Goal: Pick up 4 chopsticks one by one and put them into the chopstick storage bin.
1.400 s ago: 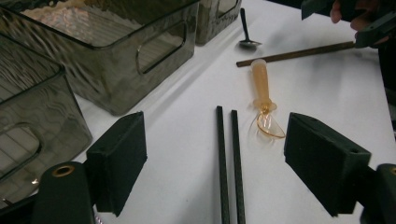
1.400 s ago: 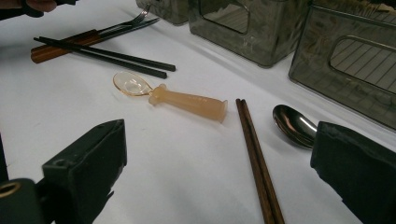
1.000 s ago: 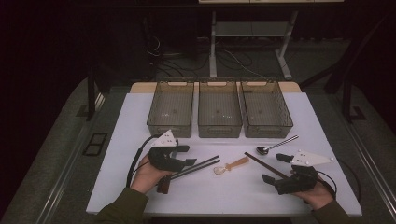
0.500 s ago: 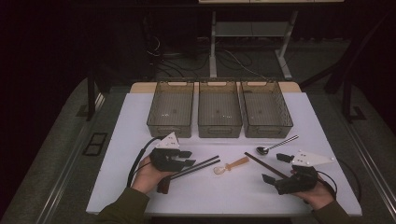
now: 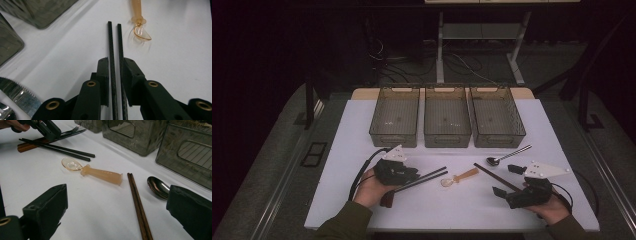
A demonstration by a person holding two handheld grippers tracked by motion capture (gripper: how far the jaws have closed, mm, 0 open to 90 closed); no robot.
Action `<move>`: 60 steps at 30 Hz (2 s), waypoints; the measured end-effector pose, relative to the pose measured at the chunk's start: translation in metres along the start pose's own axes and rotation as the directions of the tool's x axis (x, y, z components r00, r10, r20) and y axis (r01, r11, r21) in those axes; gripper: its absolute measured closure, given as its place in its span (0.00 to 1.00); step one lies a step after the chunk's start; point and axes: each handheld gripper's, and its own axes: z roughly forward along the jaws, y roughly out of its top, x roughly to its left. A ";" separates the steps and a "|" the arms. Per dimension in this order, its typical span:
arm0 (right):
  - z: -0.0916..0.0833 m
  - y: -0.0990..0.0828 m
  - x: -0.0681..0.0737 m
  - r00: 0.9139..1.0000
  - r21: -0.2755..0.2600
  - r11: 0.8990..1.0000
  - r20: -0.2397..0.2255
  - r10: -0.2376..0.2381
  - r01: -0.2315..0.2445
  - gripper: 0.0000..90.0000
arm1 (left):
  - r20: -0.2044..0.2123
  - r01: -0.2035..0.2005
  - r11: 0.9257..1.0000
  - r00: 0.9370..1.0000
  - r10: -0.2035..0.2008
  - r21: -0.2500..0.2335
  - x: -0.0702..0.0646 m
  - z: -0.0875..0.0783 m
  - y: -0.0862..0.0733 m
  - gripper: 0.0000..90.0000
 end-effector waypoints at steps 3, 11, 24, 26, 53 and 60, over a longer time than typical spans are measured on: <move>0.000 0.000 0.000 1.000 0.001 1.000 -0.001 -0.001 0.001 0.04 | -0.001 0.001 1.000 1.000 -0.001 0.013 0.000 0.001 0.000 0.85; 0.001 0.000 0.000 1.000 0.010 1.000 0.002 -0.005 0.005 0.04 | 0.002 0.009 0.998 1.000 -0.009 0.059 0.001 0.005 -0.002 0.88; 0.001 0.000 0.000 1.000 0.011 1.000 0.002 -0.008 0.008 0.04 | -0.016 0.011 0.995 1.000 -0.010 0.100 0.001 0.010 -0.003 0.88; 0.001 -0.001 0.000 1.000 0.012 1.000 0.002 -0.008 0.008 0.04 | -0.018 0.009 0.994 1.000 -0.008 0.109 0.001 0.010 -0.003 0.88; 0.002 -0.001 0.001 1.000 0.020 1.000 0.001 -0.012 0.012 0.04 | -0.054 -0.018 0.991 0.998 0.025 0.131 -0.002 0.014 -0.005 0.94; 0.003 -0.001 0.001 1.000 0.018 1.000 0.000 -0.007 0.007 0.04 | -0.041 -0.016 0.992 0.999 0.021 0.127 0.001 0.013 -0.006 0.95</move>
